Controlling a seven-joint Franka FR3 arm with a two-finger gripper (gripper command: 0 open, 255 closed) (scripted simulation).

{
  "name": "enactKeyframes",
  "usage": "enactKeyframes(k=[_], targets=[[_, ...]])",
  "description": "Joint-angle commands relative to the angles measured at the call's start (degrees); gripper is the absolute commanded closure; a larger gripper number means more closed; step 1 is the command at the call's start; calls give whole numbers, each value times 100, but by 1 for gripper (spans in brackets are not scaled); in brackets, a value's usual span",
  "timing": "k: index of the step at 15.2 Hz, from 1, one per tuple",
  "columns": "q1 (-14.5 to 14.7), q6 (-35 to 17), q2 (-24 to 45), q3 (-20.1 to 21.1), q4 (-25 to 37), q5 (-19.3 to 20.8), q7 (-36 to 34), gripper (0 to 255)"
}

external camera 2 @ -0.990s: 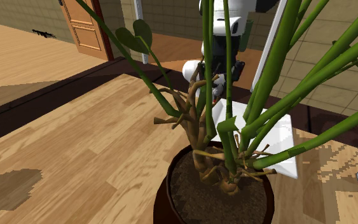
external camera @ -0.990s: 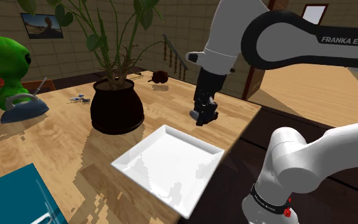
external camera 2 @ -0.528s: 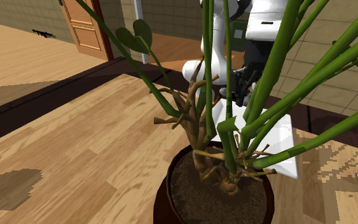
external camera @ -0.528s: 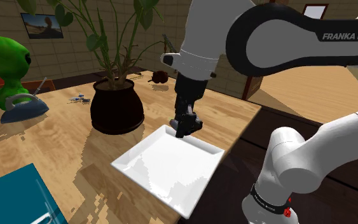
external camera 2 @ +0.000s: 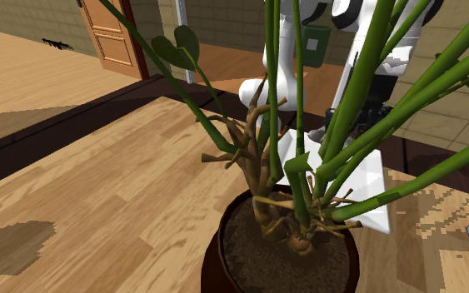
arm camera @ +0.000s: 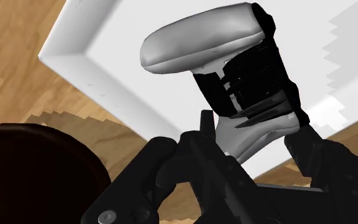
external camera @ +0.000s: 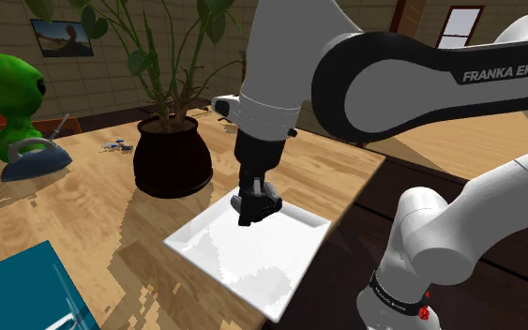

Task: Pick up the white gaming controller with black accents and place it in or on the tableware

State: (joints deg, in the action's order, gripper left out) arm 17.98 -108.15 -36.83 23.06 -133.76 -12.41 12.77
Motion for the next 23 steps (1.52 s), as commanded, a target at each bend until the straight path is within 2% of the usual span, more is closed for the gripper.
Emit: enactKeyframes(k=[1,9,16,17,22,23], targets=[[11,-162,7,34,-151,-23,-3,255],[53,-784,47,157,-732,-117,5,255],[53,-784,47,157,-732,-117,5,255],[53,-784,47,158,-732,-117,5,0],[53,-784,47,158,-732,-117,5,0],[54,-576,-16,111,-588,-98,5,0]])
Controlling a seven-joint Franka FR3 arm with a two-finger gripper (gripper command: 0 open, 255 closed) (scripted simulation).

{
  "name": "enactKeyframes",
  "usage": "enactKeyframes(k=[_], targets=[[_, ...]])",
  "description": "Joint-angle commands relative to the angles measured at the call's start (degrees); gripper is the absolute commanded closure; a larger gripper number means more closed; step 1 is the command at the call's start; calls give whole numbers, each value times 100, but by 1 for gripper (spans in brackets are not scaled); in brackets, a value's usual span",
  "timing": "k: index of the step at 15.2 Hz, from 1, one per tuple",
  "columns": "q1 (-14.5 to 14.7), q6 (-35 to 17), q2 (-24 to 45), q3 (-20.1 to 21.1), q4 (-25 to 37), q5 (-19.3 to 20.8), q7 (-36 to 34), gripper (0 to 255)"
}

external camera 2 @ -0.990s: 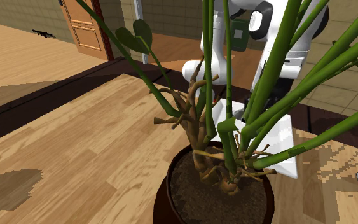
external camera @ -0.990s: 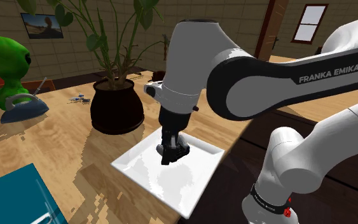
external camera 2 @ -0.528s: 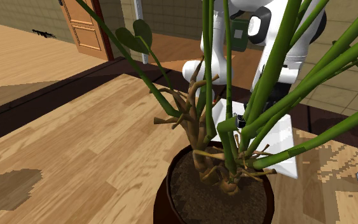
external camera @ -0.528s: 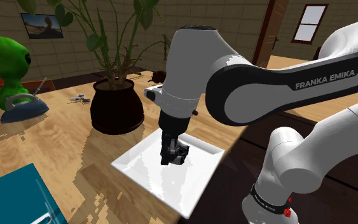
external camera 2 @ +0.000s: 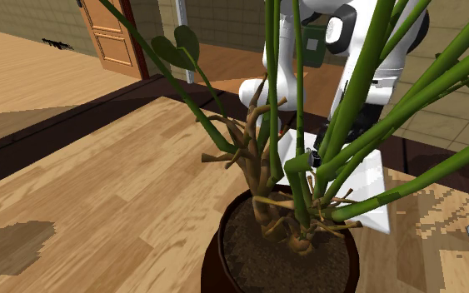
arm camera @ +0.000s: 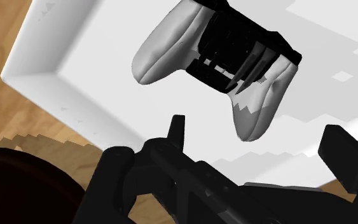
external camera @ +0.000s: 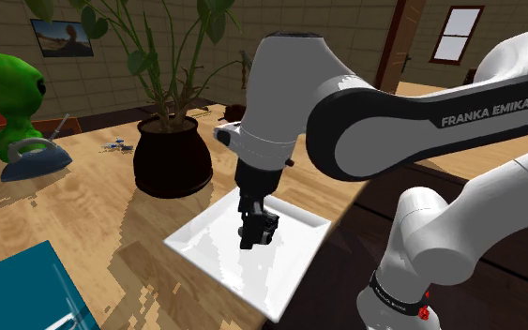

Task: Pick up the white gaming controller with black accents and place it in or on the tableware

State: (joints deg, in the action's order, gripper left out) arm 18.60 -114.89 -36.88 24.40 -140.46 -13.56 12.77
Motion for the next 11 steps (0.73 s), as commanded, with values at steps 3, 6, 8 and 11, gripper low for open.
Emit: enactKeyframes(k=[3,6,8,11], targets=[[-13,661,-132,-143,521,75,-2,0],[-13,661,-132,-143,521,75,-2,0],[-13,661,-132,-143,521,75,-2,0],[-13,661,-132,-143,521,75,-2,0]])
